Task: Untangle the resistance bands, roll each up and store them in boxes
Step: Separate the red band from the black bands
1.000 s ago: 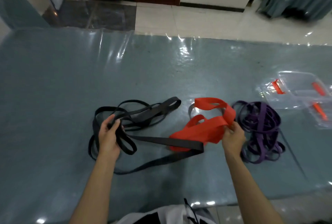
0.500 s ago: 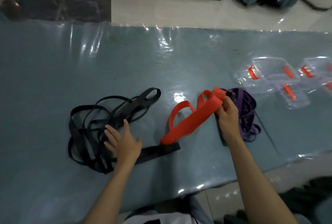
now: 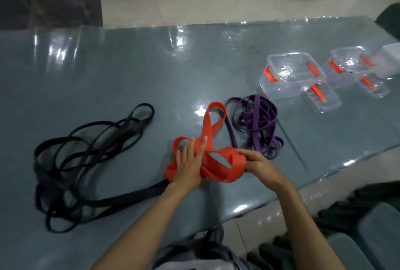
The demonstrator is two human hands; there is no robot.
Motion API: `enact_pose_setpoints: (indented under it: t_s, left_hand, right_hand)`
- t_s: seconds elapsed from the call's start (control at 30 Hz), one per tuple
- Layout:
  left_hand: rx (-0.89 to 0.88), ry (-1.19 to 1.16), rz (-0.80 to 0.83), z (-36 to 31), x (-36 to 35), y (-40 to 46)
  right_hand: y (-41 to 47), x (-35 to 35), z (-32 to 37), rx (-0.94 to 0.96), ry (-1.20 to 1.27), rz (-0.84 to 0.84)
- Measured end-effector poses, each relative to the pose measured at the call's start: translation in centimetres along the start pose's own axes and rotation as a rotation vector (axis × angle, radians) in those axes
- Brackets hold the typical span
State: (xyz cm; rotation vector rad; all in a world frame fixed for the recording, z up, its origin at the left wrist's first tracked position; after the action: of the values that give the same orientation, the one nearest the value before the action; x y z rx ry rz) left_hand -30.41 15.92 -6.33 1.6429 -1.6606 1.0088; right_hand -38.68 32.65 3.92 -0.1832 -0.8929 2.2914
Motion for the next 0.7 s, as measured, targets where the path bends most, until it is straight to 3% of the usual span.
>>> enact_pose_setpoints:
  t_s: [0.13, 0.23, 0.37, 0.53, 0.7]
  left_hand:
    - [-0.115, 0.137, 0.166, -2.8, -1.3, 3.1]
    - [-0.225, 0.213, 0.390, -5.2, -2.7, 5.7]
    - [-0.343, 0.352, 0.588, -8.2, -3.9, 8.0]
    - [-0.349, 0.370, 0.578, -11.1, -4.2, 10.6]
    - [-0.374, 0.289, 0.395, -13.8, -3.5, 12.4]
  right_hand:
    - [-1.0, 2.7, -1.8, 0.000, -0.027, 0.111]
    - [-1.9, 5.2, -2.4, 0.042, -0.063, 0.153]
    - [-3.2, 10.0, -3.6, 0.058, 0.054, 0.158]
    - [-4.1, 14.4, -4.7, 0.037, 0.220, 0.218]
    - [-3.5, 15.8, -4.7, 0.056, 0.234, 0.280]
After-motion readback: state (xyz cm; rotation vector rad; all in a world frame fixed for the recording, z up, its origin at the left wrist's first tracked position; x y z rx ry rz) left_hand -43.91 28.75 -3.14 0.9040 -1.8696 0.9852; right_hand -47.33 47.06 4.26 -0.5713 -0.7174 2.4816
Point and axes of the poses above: each hand's wrist, its own y-axis towards the middle knuckle, its own x-axis out of the back of the hand, z = x × y, the point moved 8 cm from there along y, towards the middle knuckle, and after that the axes turned 15 degrees about -x, right-handed, at the moved point
